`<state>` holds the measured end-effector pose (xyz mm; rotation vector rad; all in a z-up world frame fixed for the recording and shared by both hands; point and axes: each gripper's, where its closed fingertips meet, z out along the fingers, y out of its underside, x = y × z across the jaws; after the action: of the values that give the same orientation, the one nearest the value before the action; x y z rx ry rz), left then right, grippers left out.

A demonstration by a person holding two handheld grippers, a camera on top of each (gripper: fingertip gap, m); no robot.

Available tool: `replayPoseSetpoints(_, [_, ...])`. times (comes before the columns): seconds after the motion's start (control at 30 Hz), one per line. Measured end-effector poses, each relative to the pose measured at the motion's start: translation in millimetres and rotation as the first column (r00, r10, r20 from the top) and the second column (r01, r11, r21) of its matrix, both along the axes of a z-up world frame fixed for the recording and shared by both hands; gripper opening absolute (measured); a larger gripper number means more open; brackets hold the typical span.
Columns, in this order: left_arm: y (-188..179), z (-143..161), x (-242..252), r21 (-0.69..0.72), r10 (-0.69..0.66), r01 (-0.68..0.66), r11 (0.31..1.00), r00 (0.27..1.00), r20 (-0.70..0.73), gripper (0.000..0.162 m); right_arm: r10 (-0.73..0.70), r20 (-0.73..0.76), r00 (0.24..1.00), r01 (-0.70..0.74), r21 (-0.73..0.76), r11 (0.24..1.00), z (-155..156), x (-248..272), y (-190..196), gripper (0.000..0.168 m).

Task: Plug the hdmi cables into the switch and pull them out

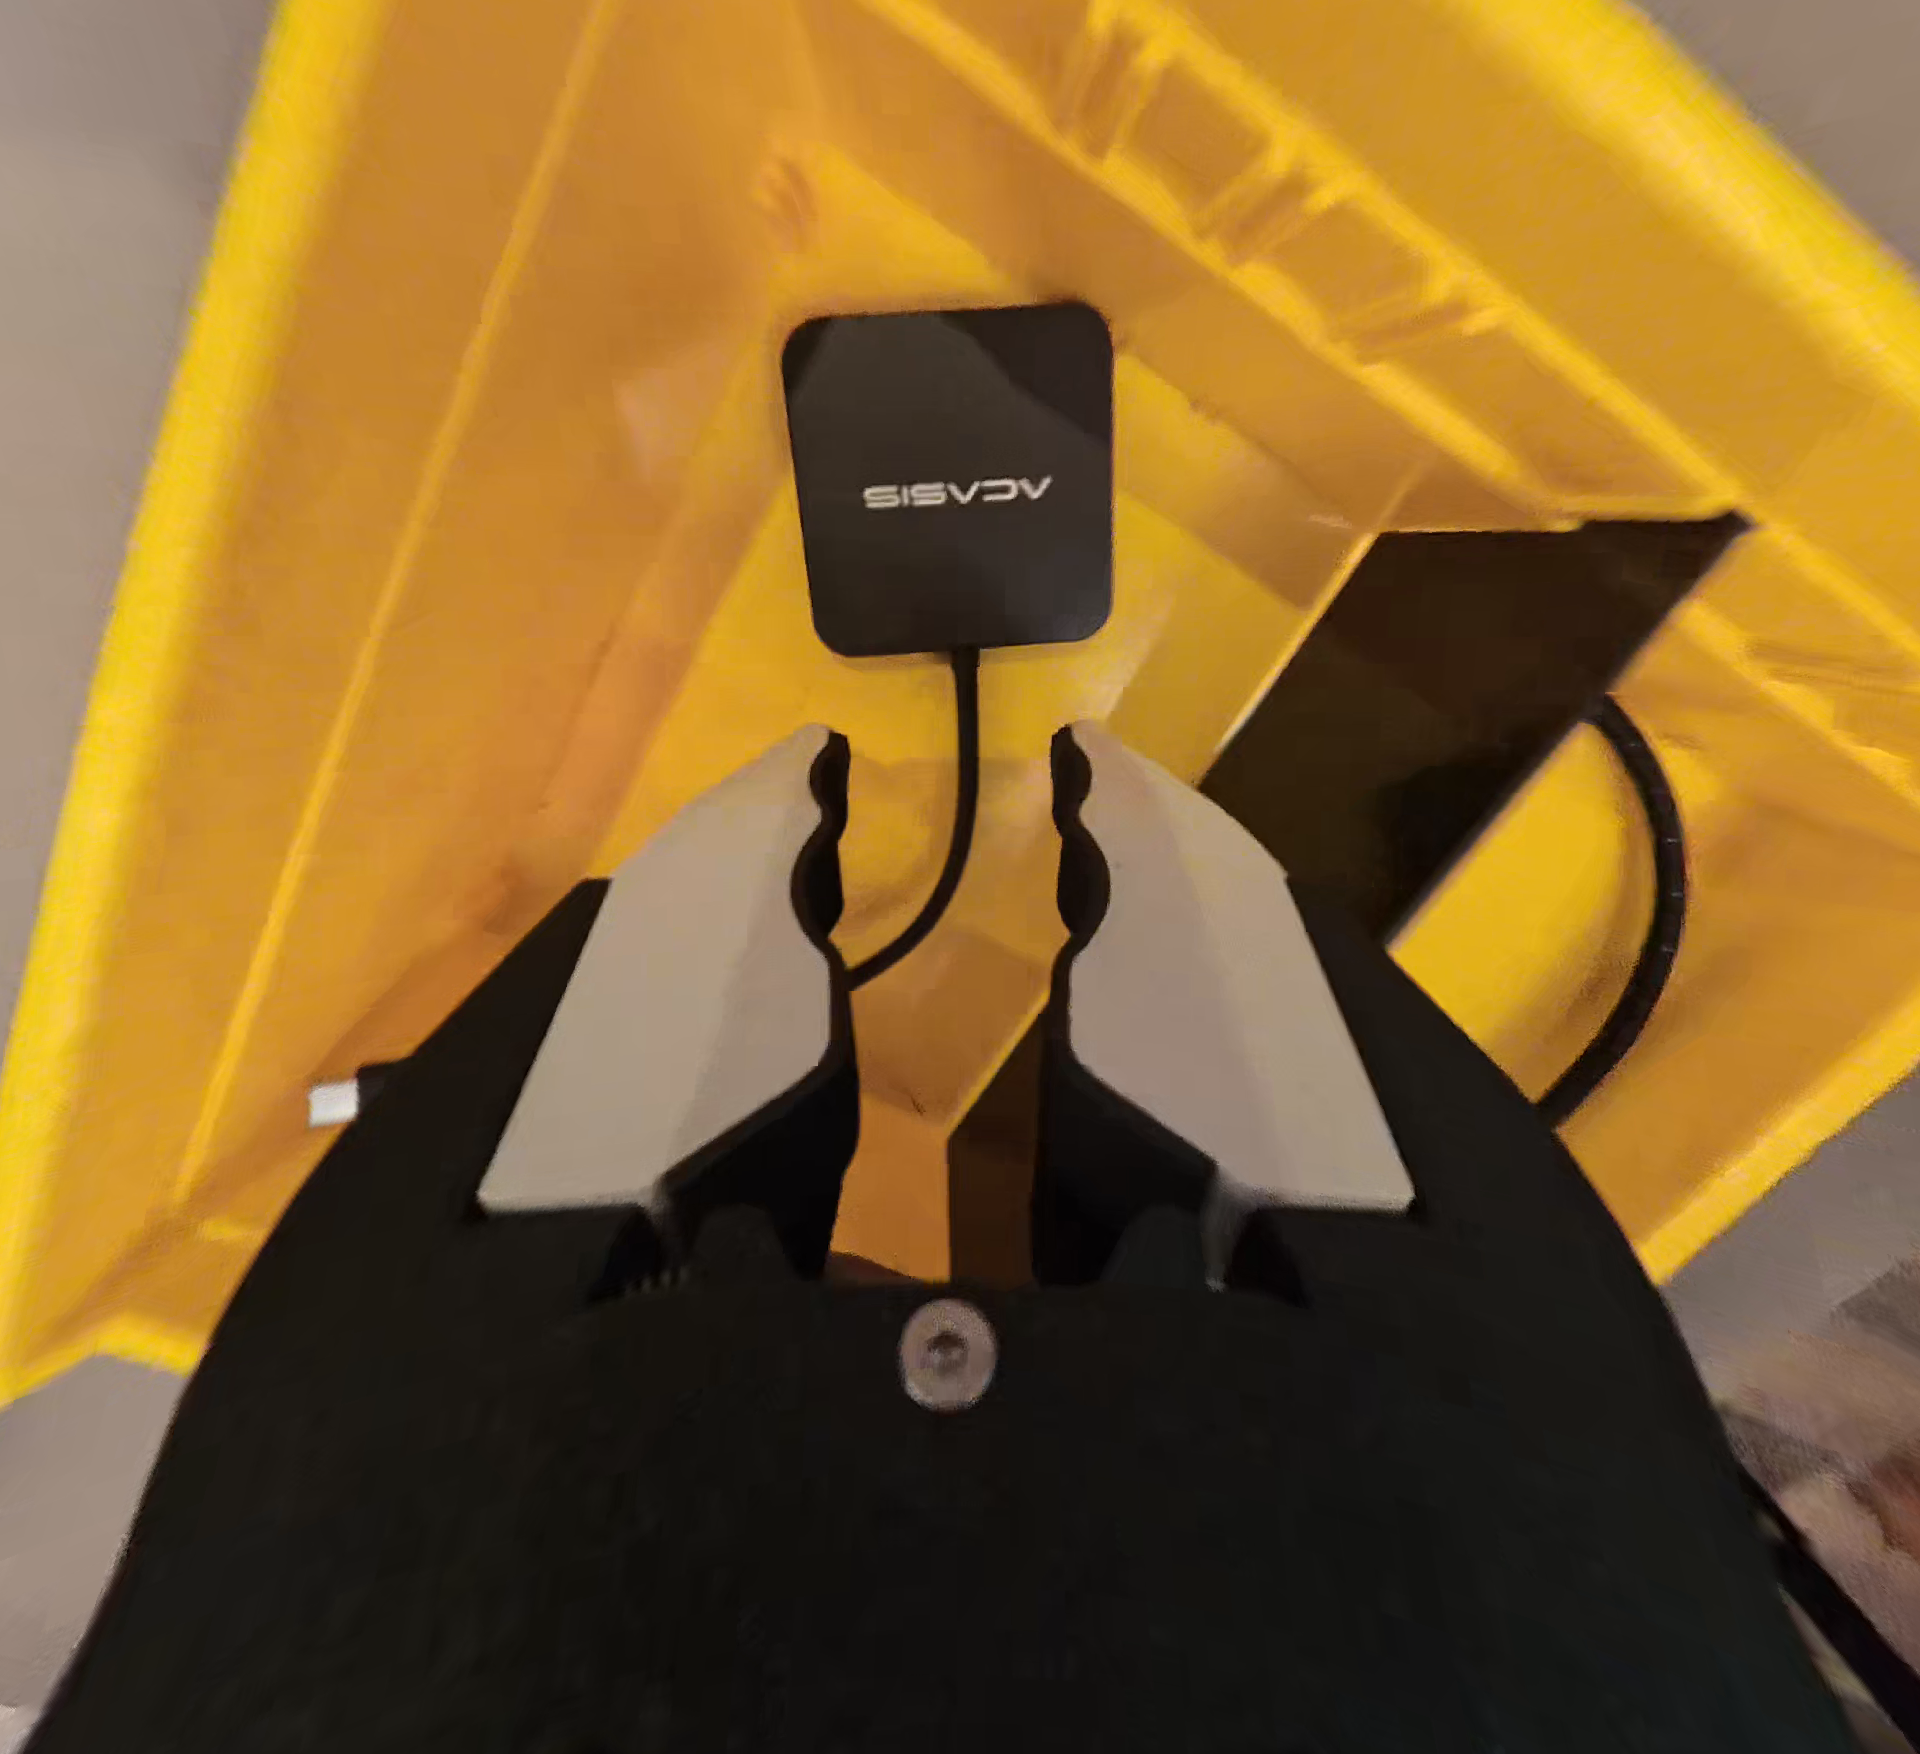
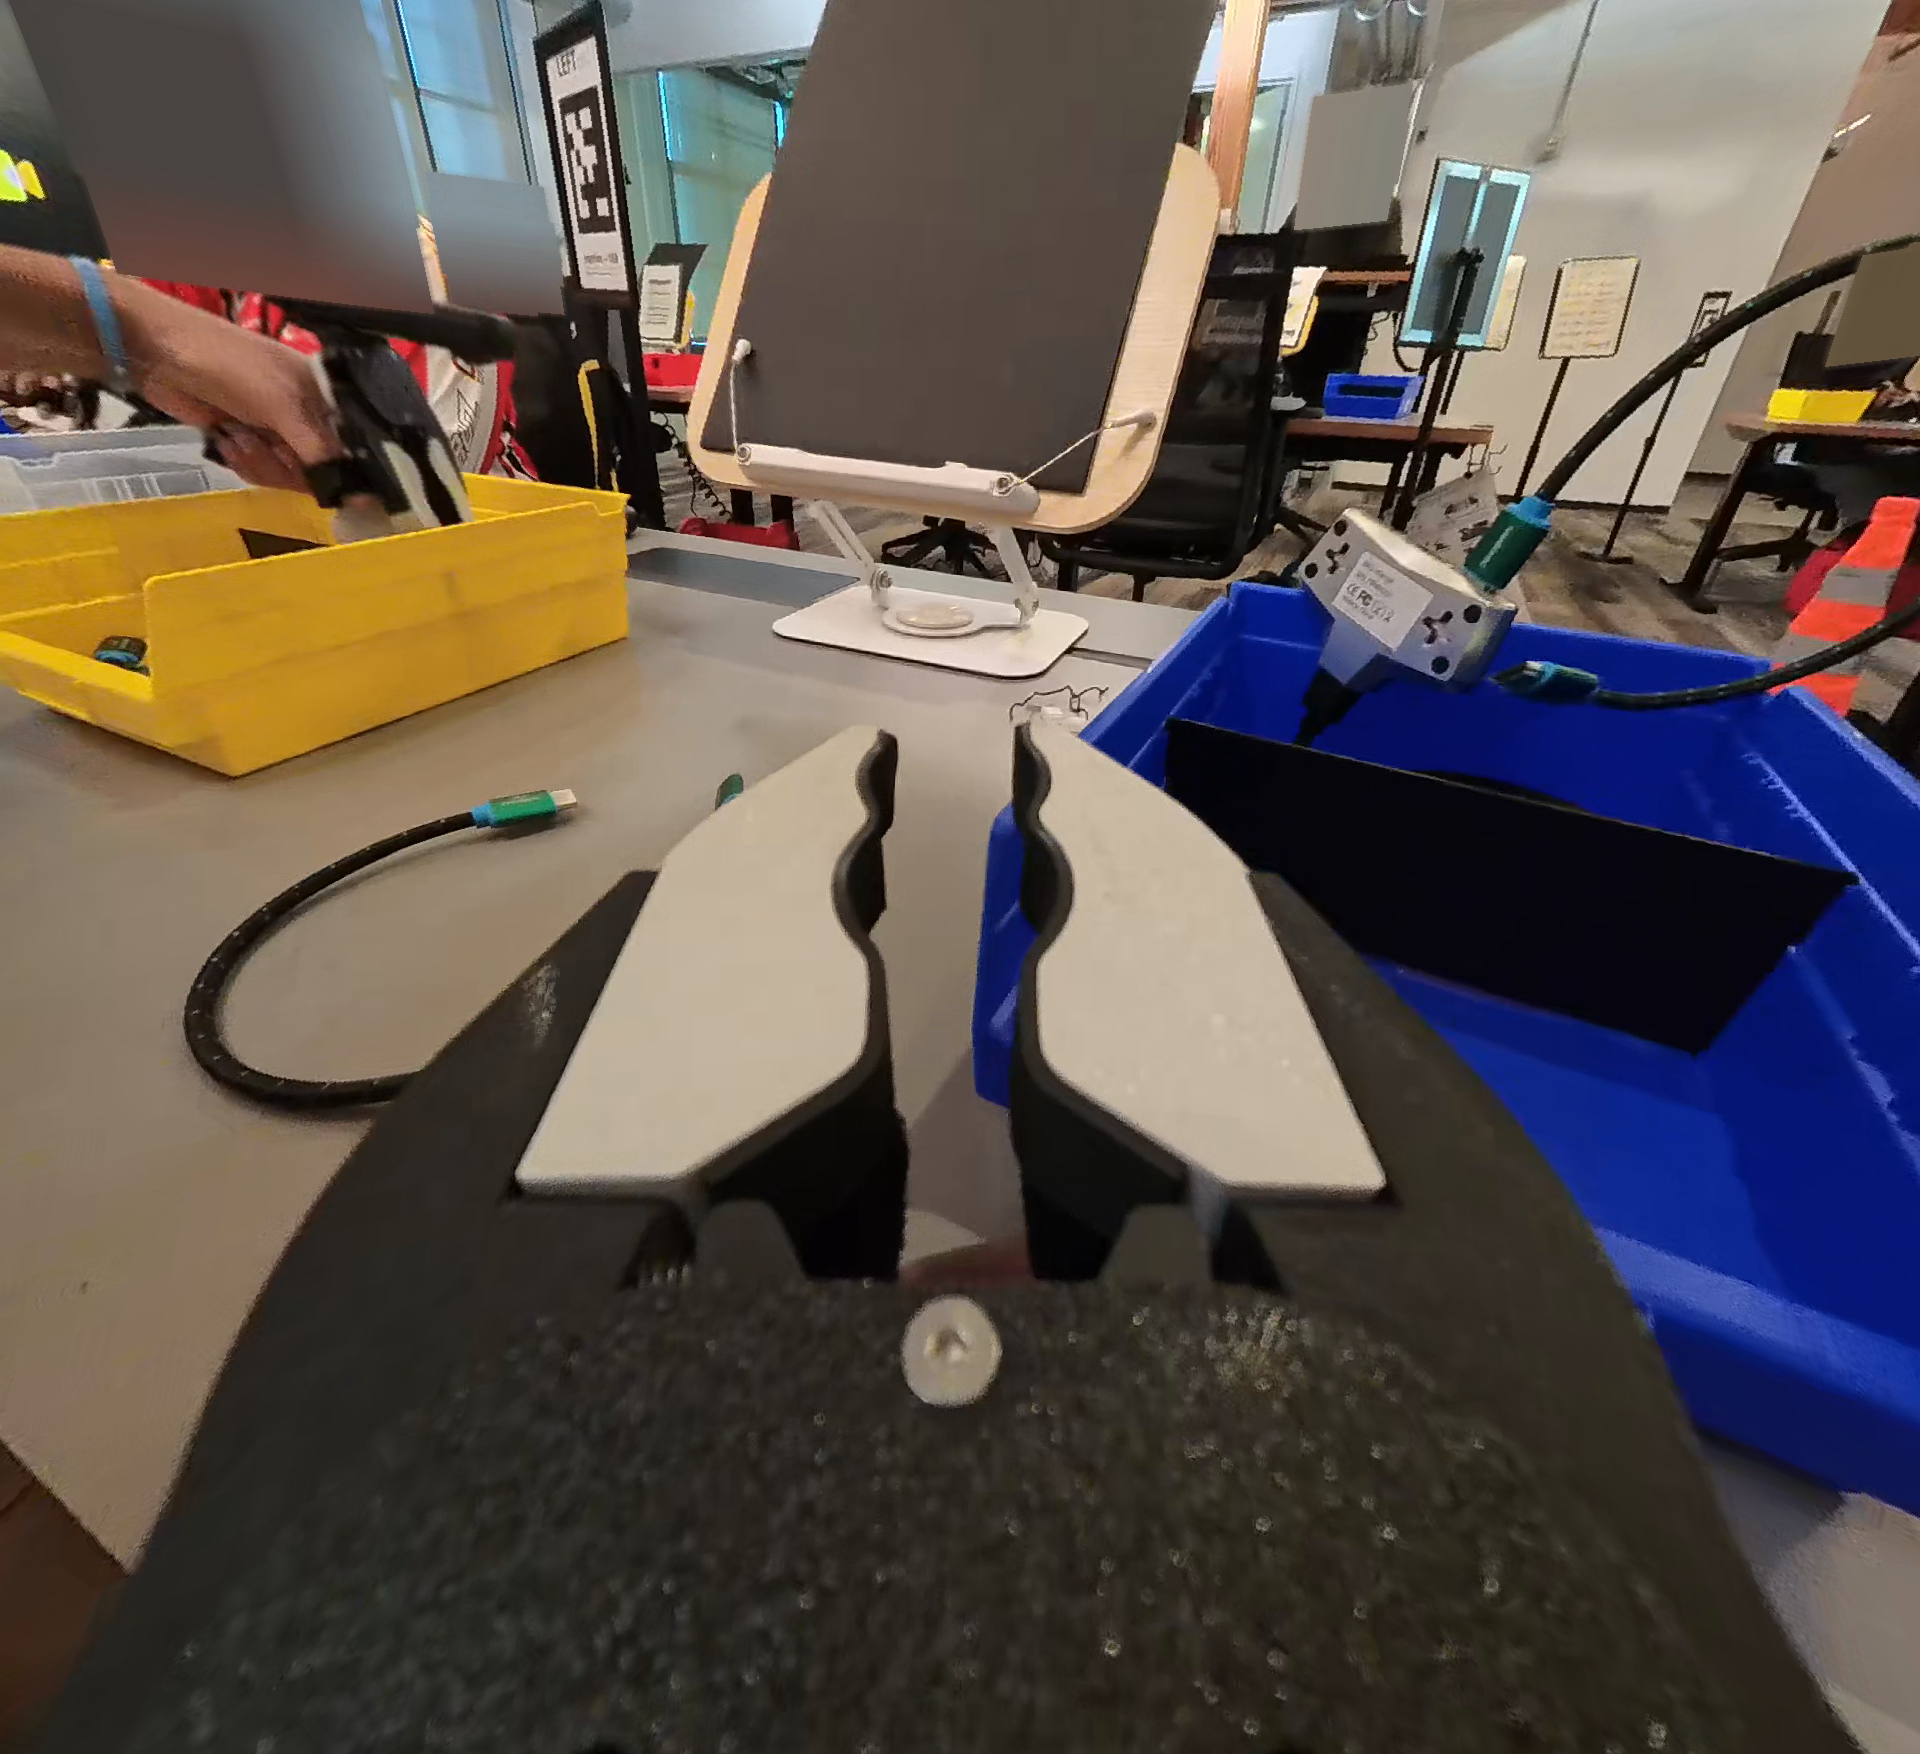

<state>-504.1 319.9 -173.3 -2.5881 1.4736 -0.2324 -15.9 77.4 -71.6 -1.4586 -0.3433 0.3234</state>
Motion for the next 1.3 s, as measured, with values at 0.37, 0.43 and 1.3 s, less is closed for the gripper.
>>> replayPoseSetpoints(0.37, [4.1,-36.4,3.5,-0.017,-0.108,0.107,0.994,0.989,-0.102,0.004,-0.011,0.028,1.0,0.013,-0.068,0.998,-15.8,1.9,8.7,0.019])
replayPoseSetpoints(0.43, [3.3,-36.1,2.4,0.013,-0.101,0.103,0.995,0.99,-0.102,0.004,-0.009,0.034,0.999,0.012,-0.067,0.998,-15.9,0.7,8.7,0.019])
replayPoseSetpoints(1.3, [-126.8,137.1,177.5,0.951,-0.206,0.308,0.017,0.932,-0.298,0.004,0.734,-0.011,0.679,-0.7,-0.311,0.643,17.9,-216.8,79.8,0.047])
